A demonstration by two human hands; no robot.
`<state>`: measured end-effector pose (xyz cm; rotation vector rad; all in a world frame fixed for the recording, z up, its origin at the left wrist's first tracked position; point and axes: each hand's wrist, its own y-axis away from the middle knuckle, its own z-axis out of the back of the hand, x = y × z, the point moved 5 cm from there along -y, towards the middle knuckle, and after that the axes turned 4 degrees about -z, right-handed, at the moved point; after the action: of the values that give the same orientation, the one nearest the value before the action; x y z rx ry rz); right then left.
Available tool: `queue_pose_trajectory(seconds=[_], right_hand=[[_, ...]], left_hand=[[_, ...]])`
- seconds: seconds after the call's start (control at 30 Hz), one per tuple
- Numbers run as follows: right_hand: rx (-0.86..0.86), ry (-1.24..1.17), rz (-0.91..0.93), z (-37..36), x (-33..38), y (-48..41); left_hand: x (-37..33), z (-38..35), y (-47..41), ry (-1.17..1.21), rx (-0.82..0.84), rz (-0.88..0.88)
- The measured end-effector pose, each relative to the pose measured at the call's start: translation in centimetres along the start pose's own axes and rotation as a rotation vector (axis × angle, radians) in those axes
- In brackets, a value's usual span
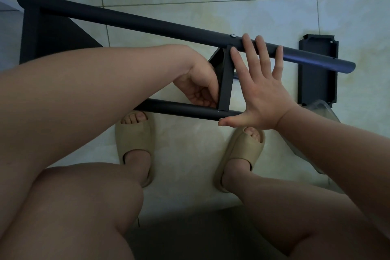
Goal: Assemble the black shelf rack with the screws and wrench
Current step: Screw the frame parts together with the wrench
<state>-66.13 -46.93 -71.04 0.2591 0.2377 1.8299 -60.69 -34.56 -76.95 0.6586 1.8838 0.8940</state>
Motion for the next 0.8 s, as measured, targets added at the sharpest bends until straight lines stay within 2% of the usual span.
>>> queue_pose_trajectory(seconds=[0.43, 0.63, 0.8], right_hand=[[-0.009, 0.001, 0.001, 0.00, -0.02, -0.03], [-0.001, 0.001, -0.002, 0.01, -0.03, -0.01], [0.000, -0.001, 0.000, 0.06, -0.04, 0.04]], left_hand=[[0.32, -0.05, -0.20, 0.065, -0.003, -0.030], [0.85, -0.31, -0.03, 0.097, 0.080, 0.029], [0.53, -0.28, -0.16, 0.047, 0.034, 0.050]])
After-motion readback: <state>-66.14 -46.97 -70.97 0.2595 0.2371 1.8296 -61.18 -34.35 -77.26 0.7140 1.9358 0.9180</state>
